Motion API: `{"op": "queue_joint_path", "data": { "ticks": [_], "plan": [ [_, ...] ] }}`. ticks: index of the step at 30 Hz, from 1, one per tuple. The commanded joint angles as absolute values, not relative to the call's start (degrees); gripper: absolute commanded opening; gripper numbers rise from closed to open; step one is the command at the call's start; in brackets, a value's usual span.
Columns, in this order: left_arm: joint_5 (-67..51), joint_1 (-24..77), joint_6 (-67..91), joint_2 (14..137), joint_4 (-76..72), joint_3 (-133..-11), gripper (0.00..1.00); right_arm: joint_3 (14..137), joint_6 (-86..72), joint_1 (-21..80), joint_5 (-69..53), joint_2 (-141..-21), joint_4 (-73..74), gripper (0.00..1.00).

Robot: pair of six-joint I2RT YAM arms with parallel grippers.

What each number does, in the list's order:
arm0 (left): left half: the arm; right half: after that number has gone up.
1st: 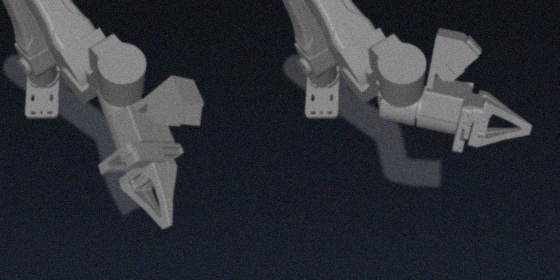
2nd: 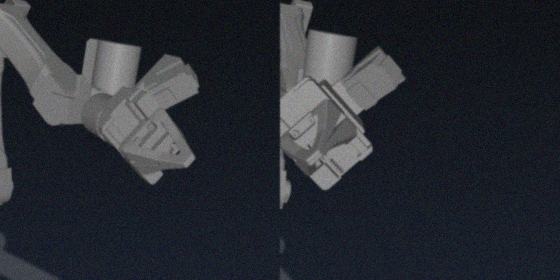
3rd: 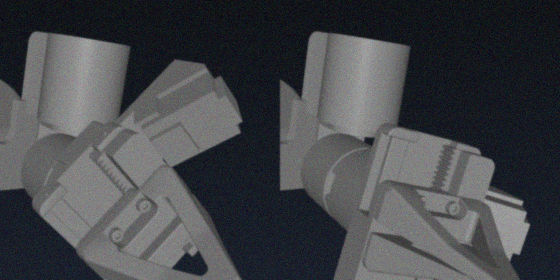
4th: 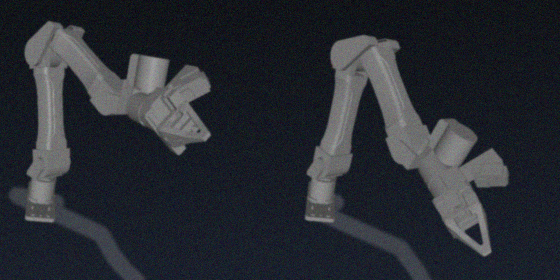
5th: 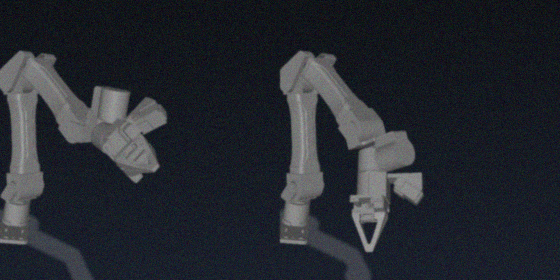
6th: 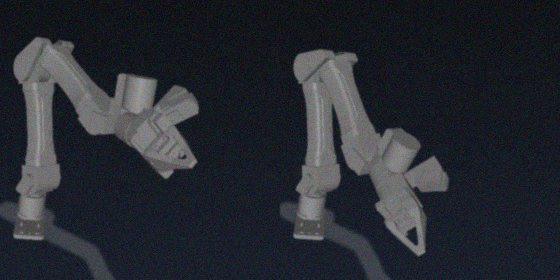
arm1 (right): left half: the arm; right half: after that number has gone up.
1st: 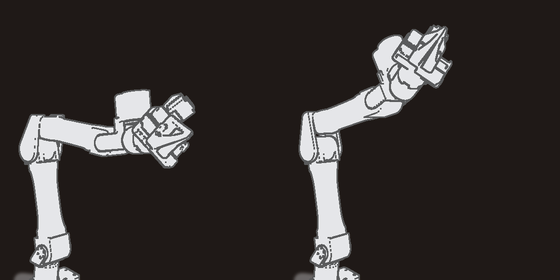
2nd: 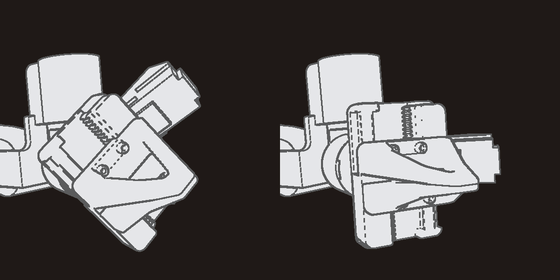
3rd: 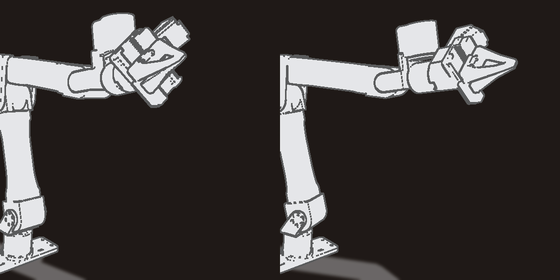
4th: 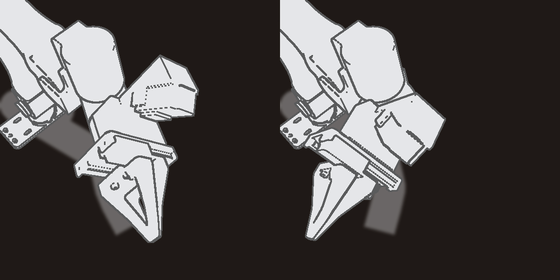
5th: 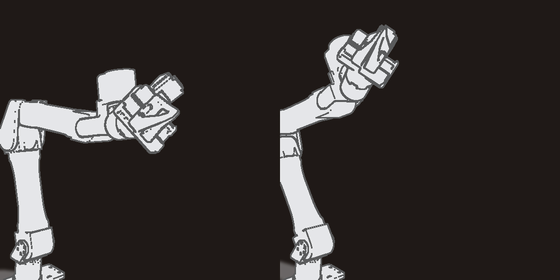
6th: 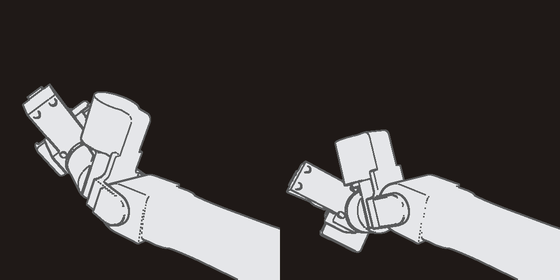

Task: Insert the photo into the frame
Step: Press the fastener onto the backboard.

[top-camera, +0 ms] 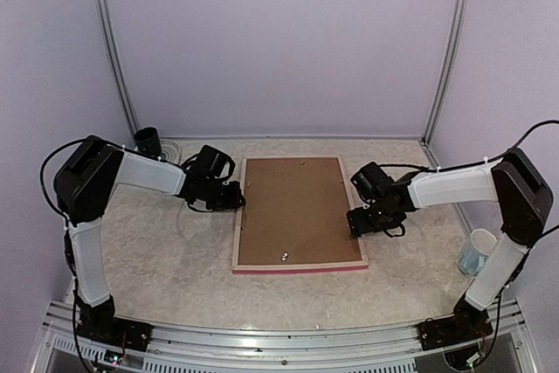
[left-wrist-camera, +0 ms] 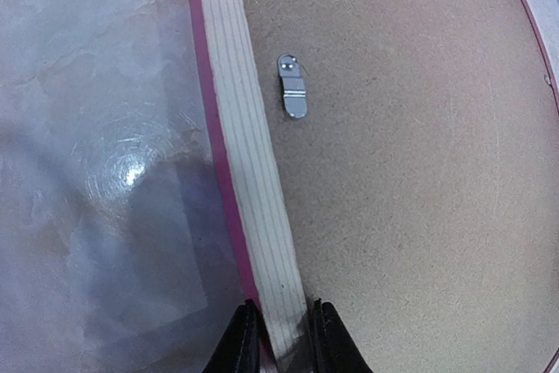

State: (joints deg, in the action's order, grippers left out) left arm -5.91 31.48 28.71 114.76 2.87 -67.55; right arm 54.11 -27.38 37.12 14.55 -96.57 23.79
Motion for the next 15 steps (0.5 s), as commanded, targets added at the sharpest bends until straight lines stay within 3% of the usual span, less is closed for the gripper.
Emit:
{"op": "queue_joint_path", "data": {
  "ticks": [1,15],
  "plan": [
    [-6.0,32.1,26.7,117.4,4.4,-65.7,0.12,54.5,-29.0,37.7,20.7,-99.1,25.4,0.84],
    [-6.0,32.1,26.4,117.3,4.1,-65.0,0.10,57.6,-27.6,37.7,22.6,-100.7,26.1,0.85]
  ]
}}
